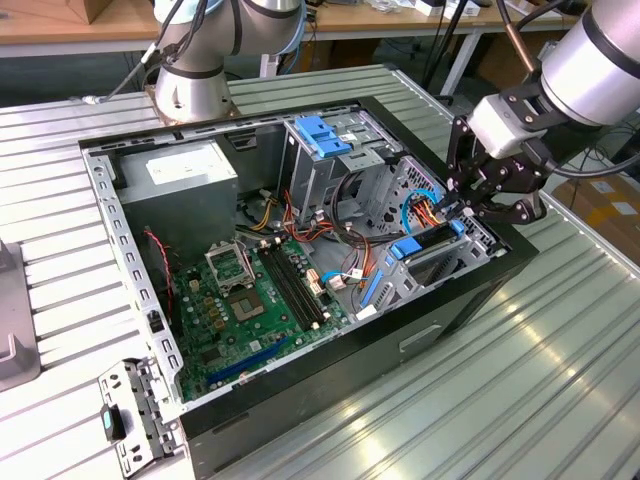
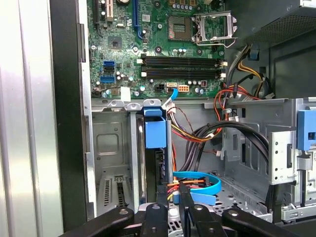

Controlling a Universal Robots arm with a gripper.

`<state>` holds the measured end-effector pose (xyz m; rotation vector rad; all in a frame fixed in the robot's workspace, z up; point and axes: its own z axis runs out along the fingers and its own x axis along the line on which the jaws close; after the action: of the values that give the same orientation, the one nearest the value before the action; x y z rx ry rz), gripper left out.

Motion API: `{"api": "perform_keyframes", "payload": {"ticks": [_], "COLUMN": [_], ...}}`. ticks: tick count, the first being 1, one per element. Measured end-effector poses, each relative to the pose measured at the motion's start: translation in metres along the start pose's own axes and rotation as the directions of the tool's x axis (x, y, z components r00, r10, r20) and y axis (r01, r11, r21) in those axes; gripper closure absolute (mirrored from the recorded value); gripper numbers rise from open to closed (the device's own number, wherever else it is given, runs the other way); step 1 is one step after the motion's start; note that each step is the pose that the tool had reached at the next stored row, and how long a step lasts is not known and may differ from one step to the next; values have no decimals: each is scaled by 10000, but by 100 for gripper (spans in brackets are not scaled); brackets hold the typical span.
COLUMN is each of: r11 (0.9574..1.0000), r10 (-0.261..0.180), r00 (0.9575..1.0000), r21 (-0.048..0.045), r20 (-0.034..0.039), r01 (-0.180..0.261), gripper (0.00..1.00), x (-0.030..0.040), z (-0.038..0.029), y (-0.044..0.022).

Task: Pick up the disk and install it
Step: 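Insert the second disk wire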

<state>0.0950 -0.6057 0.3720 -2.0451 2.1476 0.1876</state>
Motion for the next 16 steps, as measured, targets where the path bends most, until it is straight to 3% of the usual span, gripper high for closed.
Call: {"api": "perform_keyframes", "payload": {"ticks": [1,4,16], "r11": [10000,10000,10000], "r10": [0,0,0], "r00": [10000,10000,10000], "r21": [0,0,0], "r20": [1,0,1], "r01": [0,0,0], "gripper": [77,90,89], "x": [0,0,0], "z": [0,0,2], "y": [0,-1,-4]}}
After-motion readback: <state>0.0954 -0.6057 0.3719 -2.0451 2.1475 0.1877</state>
